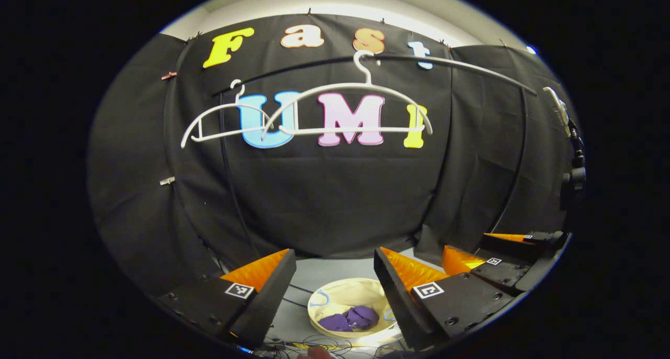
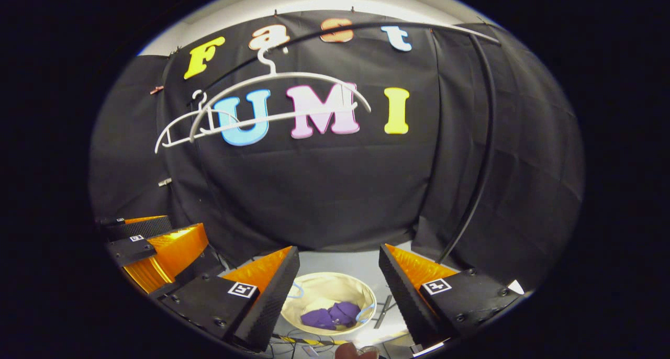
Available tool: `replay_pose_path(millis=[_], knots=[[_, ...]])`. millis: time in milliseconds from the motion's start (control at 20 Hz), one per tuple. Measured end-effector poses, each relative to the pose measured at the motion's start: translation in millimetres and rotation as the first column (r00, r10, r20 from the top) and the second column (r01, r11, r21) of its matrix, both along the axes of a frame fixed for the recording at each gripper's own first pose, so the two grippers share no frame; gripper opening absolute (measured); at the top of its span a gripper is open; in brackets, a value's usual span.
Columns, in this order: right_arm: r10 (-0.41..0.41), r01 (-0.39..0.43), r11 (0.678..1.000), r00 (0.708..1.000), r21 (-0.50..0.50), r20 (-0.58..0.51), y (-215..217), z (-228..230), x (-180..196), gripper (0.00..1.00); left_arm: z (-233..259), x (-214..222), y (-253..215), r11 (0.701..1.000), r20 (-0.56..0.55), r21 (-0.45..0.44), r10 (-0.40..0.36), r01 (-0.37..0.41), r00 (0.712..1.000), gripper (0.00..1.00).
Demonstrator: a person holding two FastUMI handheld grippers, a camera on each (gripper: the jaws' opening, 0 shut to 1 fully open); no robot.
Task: Grasp the clothes on the hanger with both hands and then place them into the laundry hamper below.
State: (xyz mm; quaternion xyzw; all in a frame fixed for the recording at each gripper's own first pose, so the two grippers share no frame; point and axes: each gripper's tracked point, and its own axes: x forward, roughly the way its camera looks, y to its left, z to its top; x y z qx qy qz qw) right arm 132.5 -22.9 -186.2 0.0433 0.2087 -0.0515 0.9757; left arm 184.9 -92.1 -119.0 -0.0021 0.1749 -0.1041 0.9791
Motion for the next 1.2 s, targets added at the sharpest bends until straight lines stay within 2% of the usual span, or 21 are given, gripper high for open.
replay_pose_path(millis=[100, 150, 400, 450, 700, 750, 850, 900, 950, 1000, 1050, 1150, 1200], knots=[[-0.007, 0.007, 1.000, 0.998, -0.012, 0.061, 4, 26, -8, 0.98, 17, -9, 4, 1.000, 0.039, -0.013, -0.005, 0.006, 0.999, 0.94], [-0.003, 0.005, 1.000, 0.996, -0.018, 0.089, 8, 38, -12, 0.98, 26, -38, 15, 1.000, 0.059, -0.011, -0.008, 0.009, 0.998, 0.94], [0.018, -0.004, 0.998, 0.974, -0.060, 0.225, 26, 99, -27, 0.98, 65, -61, 31, 1.000, 0.148, -0.028, -0.009, 0.013, 0.989, 0.92], [0.020, -0.003, 0.998, 0.967, -0.070, 0.253, 29, 111, -30, 1.00, 74, -64, 33, 0.999, 0.163, -0.032, -0.009, 0.014, 0.987, 0.93], [0.038, -0.009, 0.997, 0.937, -0.083, 0.347, 41, 159, -38, 0.98, 119, -71, 42, 0.998, 0.241, -0.062, -0.004, 0.019, 0.971, 0.92], [0.034, -0.010, 0.997, 0.935, -0.071, 0.354, 43, 164, -39, 0.94, 124, -72, 44, 0.998, 0.251, -0.060, -0.002, 0.018, 0.968, 0.92], [0.020, -0.001, 0.999, 0.924, -0.049, 0.382, 39, 179, -44, 0.99, 134, -77, 48, 0.998, 0.273, -0.058, 0.000, 0.016, 0.962, 0.92], [0.015, 0.006, 0.999, 0.916, -0.051, 0.400, 38, 188, -45, 0.98, 140, -79, 51, 0.998, 0.288, -0.060, 0.004, 0.014, 0.958, 0.92], [0.015, 0.012, 0.998, 0.908, -0.061, 0.419, 35, 196, -49, 0.99, 142, -59, 44, 0.998, 0.299, -0.064, 0.008, 0.012, 0.954, 0.92], [0.013, 0.020, 0.997, 0.897, -0.070, 0.442, 32, 205, -51, 0.94, 147, -61, 46, 0.998, 0.314, -0.067, 0.013, 0.008, 0.949, 0.92], [0.014, 0.025, 0.997, 0.886, -0.077, 0.463, 32, 215, -55, 0.99, 152, -63, 50, 0.998, 0.327, -0.068, 0.020, 0.002, 0.945, 0.92], [0.025, 0.027, 0.995, 0.871, -0.098, 0.491, 32, 231, -60, 0.98, 162, -66, 54, 0.998, 0.346, -0.070, 0.027, -0.003, 0.938, 0.95], [0.024, 0.029, 0.995, 0.865, -0.098, 0.501, 32, 236, -62, 0.94, 164, -67, 53, 0.998, 0.349, -0.070, 0.026, -0.002, 0.937, 0.92]])
